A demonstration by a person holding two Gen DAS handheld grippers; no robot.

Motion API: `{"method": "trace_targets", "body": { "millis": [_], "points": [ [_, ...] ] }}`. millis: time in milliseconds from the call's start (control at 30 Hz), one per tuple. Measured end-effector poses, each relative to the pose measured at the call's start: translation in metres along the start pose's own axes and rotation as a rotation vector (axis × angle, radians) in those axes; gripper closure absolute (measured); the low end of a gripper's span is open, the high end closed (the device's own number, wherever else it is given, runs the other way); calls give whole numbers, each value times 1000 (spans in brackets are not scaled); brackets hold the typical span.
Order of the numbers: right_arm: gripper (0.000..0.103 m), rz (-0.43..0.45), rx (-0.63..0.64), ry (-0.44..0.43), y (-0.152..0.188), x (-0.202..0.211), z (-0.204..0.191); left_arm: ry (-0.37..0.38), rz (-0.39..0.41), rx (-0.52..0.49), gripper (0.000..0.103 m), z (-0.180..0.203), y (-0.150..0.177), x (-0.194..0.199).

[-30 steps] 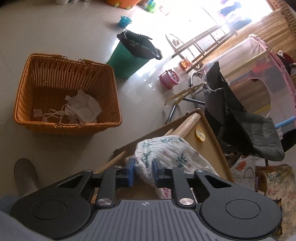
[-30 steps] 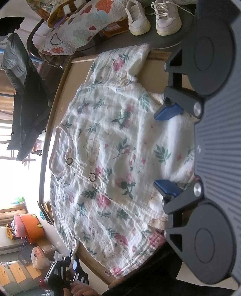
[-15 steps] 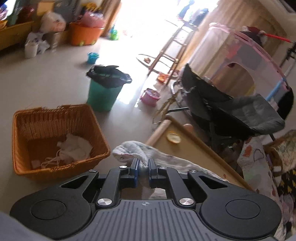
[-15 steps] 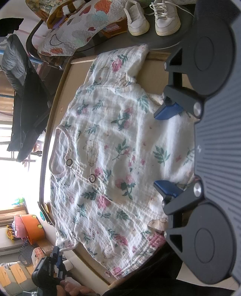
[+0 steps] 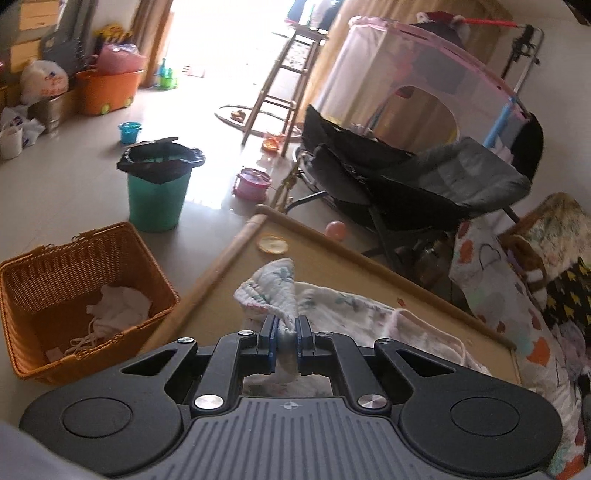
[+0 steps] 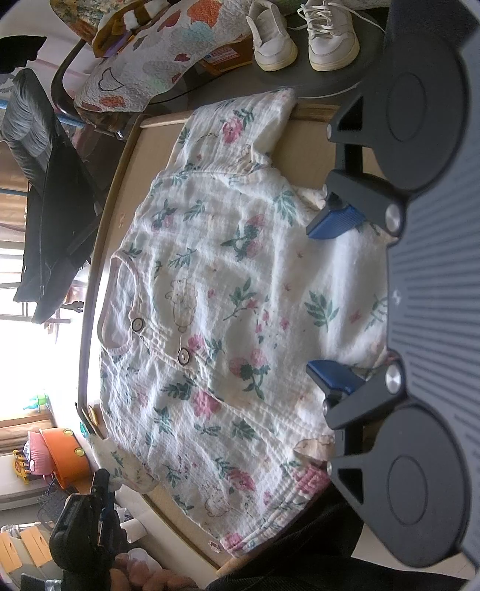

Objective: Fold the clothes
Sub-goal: 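Lift the hem with the left gripper and pull it over the garment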

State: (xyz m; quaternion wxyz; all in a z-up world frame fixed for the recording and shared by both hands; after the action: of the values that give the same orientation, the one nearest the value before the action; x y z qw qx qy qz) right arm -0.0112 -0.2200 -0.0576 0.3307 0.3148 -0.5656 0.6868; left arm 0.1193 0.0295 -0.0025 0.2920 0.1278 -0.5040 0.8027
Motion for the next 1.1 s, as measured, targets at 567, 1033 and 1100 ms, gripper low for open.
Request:
{"method": "trace_targets", "body": {
  "millis": [567,1033,1100],
  "points": [
    [29,-1,-2,0,0,0,0,87,-89,-52,94,31,42,-8],
    [29,0,-3,0,0,-1,0,89,-207,-304,94,54,64,-19],
    [29,1,-3,0,0,-1,0,93,-232,-351,94,58,67,-20]
  ]
}}
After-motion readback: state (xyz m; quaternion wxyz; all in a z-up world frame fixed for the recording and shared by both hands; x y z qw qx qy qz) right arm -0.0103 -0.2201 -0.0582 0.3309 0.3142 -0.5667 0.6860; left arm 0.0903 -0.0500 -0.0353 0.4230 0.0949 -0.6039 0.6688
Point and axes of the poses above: each gripper's, at about its wrist camera, not at the fingertips, and x roughly against the way its jaws point, z to its right, y to its underside, the point moved 9 cm from there along -x, roughly the way its jaws point, and after that the axes turned 12 degrees about y, right-handed, at the moved point
